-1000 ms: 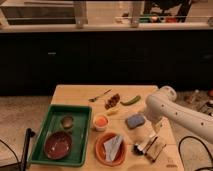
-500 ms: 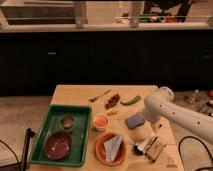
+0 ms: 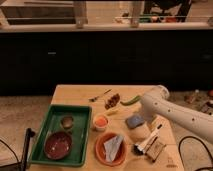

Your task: Wipe table surface with sponge

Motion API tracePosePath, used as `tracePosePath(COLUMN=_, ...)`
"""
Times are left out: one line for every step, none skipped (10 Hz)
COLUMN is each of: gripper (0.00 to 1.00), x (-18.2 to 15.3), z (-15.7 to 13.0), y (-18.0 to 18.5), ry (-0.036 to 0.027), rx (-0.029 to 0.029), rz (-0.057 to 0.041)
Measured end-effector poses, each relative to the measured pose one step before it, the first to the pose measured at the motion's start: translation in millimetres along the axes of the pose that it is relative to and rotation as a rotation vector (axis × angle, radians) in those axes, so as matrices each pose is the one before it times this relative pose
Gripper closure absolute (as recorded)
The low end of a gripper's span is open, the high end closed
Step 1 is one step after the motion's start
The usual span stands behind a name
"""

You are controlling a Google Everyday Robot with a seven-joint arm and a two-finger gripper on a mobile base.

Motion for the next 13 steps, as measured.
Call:
tracePosePath(gripper=0.20, x=-0.83, z=0.98, y=-2.54, ry=-0.01292, rx=-0.00180, rz=0.01219)
tracePosePath(gripper=0.20, x=0.00, z=1.15, y=-2.11, ry=-0.01375, rx=-0.00131, rz=0.01325)
tracePosePath(gripper=0.20, x=-0.04, z=1.70, y=-4.15, ry=-0.03040, rx=0.00204, rz=0.01544)
tracePosePath(gripper=0.20, x=0.59, z=1.18, y=-1.66, ry=-0.02276, rx=0.00078, rz=0.01253)
tracePosePath(gripper=0.20, x=1.54, z=0.91, y=-1.61, ry=-0.01531, rx=0.00127, rz=0.00941)
tracePosePath(gripper=0.20, x=-0.59, z=1.70, y=-4.72, ry=-0.01666, rx=0.00119, rz=0.00606)
tracePosePath(gripper=0.20, x=-2.54, z=2.35, y=-7.10, ry=-0.01732, rx=-0.00019, rz=0.00421)
tracePosePath(gripper=0.20, x=-1.41, z=1.84, y=-3.59, ry=-0.01184, rx=-0.00137, rz=0.00353)
tracePosePath(gripper=0.20, x=-1.02, z=2.26, y=-3.19, ry=-0.01528, rx=-0.00244, rz=0.00715)
tracePosePath(gripper=0.20, x=-0.59, z=2.10, y=-2.27, ry=-0.01470, rx=-0.00123, rz=0.00826)
tracePosePath(gripper=0.20, x=-0.59, z=3.29, y=-3.31, ry=-0.02205, rx=-0.00225, rz=0.01469)
tracePosePath(gripper=0.20, x=0.07, z=2.37, y=-1.98, ry=-0.01335, rx=-0.00084, rz=0.01103)
tracePosePath(gripper=0.20, x=1.27, z=3.66, y=-0.64, ry=-0.02154, rx=-0.00177, rz=0.02085)
